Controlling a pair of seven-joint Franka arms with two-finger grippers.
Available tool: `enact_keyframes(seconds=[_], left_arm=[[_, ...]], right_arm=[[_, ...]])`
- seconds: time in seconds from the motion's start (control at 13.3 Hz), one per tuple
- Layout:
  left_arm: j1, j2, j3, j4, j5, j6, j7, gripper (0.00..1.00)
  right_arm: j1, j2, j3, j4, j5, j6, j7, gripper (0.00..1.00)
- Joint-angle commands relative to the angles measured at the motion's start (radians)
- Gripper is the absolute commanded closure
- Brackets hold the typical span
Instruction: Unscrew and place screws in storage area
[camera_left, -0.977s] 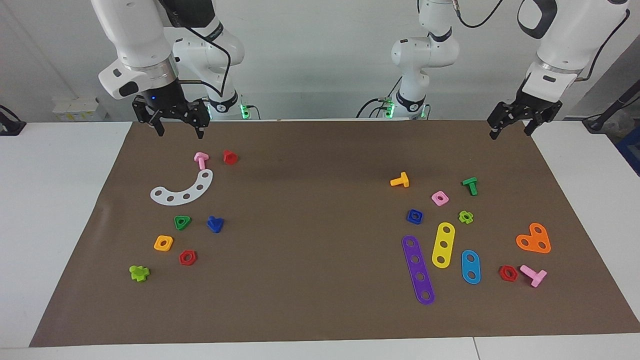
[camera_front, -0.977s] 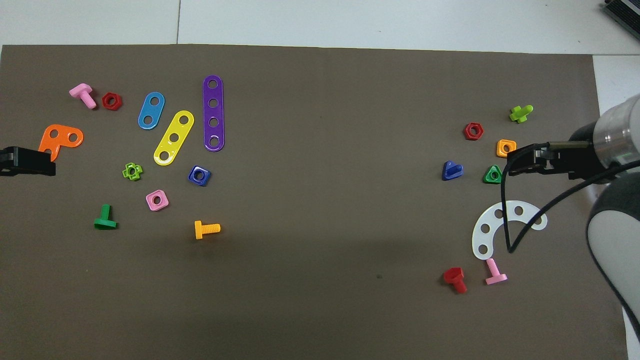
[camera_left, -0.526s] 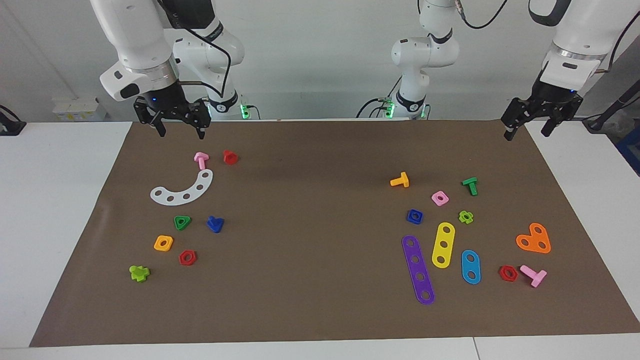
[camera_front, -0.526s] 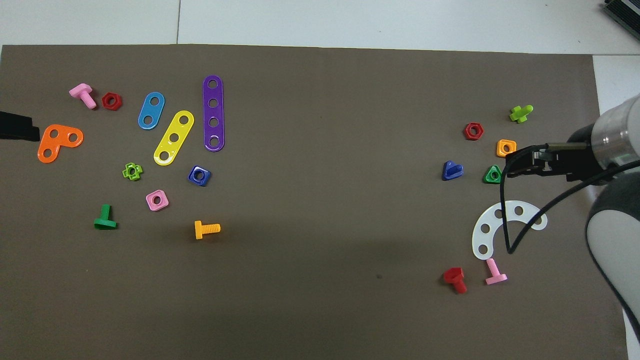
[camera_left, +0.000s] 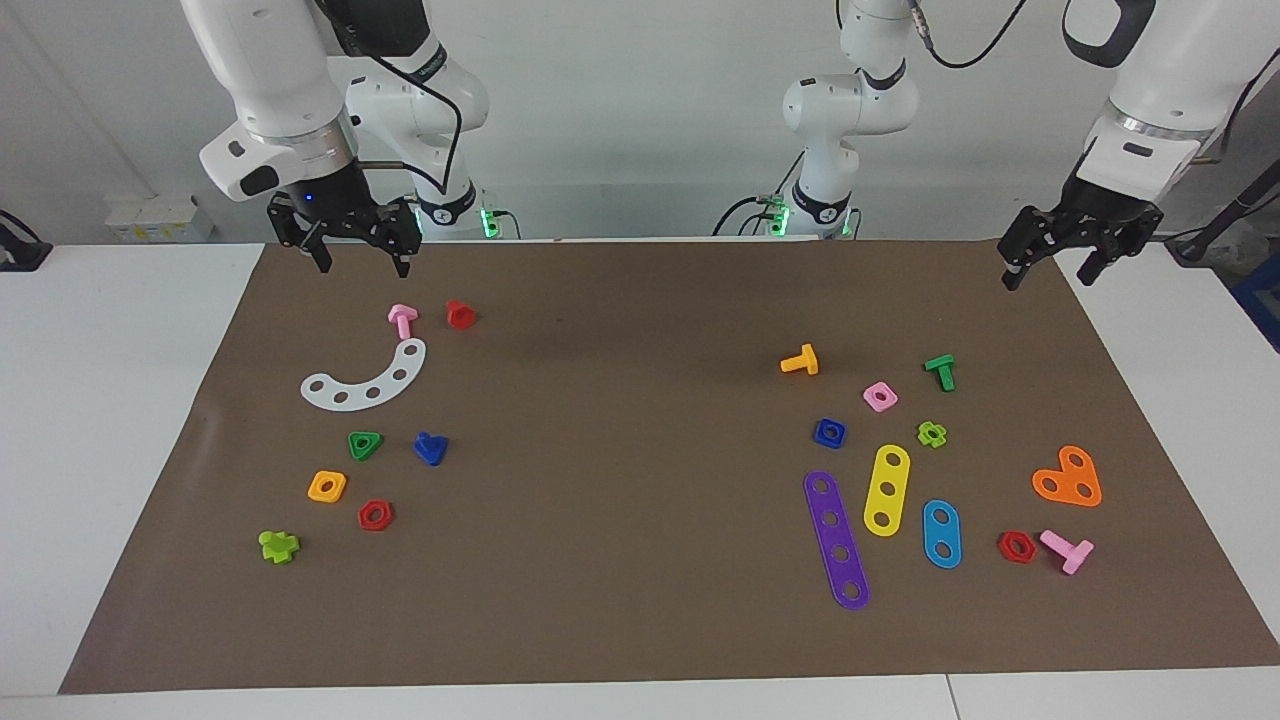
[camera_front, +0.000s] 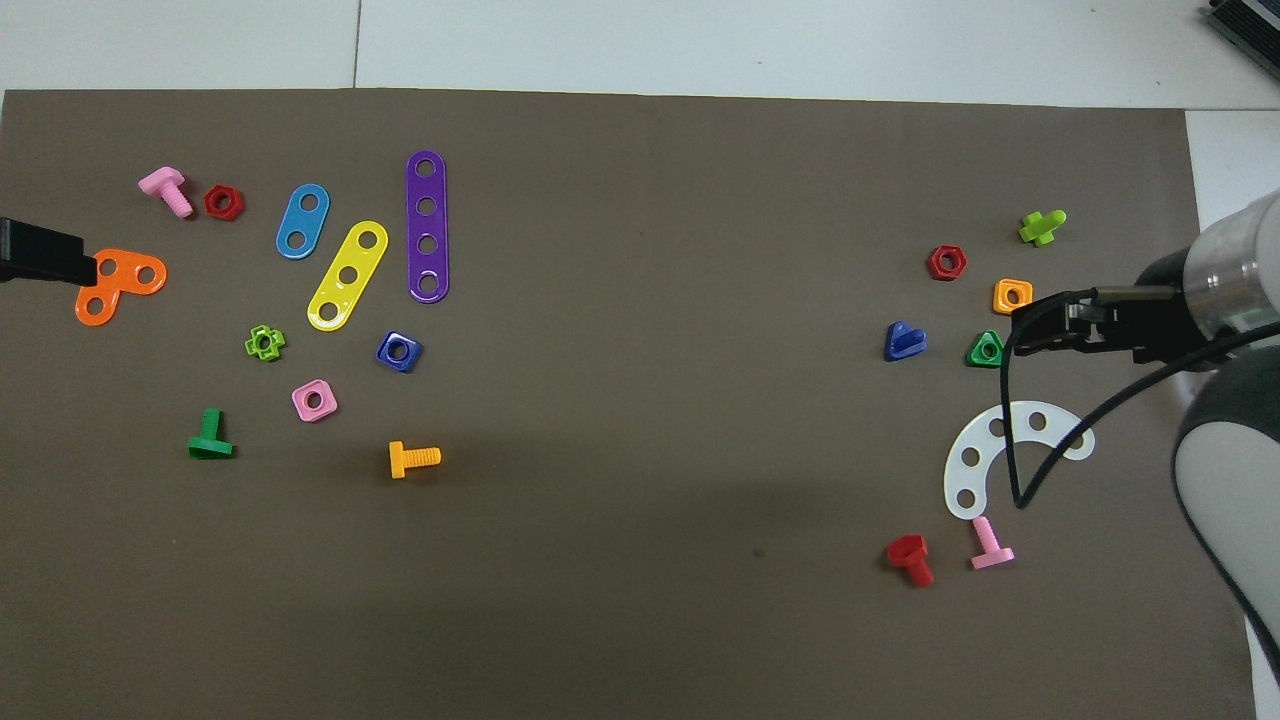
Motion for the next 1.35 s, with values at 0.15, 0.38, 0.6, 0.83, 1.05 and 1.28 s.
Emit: enact_keyframes(seconds=[0.15,0.38,0.6,0.83,1.05,1.28], left_arm=[[-0.001,-0.043,0.004,-0.057,-0.019,-0.004,0.016,0.00],[0.004,-0.043,0.004,-0.057,-0.019,0.001,0.018,0.00],[0.002,-0.048,0.004,-0.071,-0.019,0.009,0.018,0.00],[0.007,-0.048,0.004,-0.074,-0.019,0.024,0.024,0.00],[0.018,-0.052,0.004,-0.091,-0.019,0.079,0.024,0.00],[0.019,-0.066,0.004,-0.123,-0.019,0.090,0.029,0.00]], right_arm=[[-0.015,-0.029,0.005,-0.035,0.024,0.009,-0.012,0.00],[-0.015,-0.035,0.005,-0.043,0.024,0.001,-0.007,0.00],[-0.013,-0.037,0.005,-0.049,0.024,0.002,-0.007,0.00],[-0.013,-0.037,0.005,-0.050,0.024,0.002,-0.007,0.00],[-0.013,-0.040,0.005,-0.052,0.024,0.005,-0.007,0.00],[-0.013,-0.040,0.005,-0.052,0.024,0.005,-0.009,0.00]])
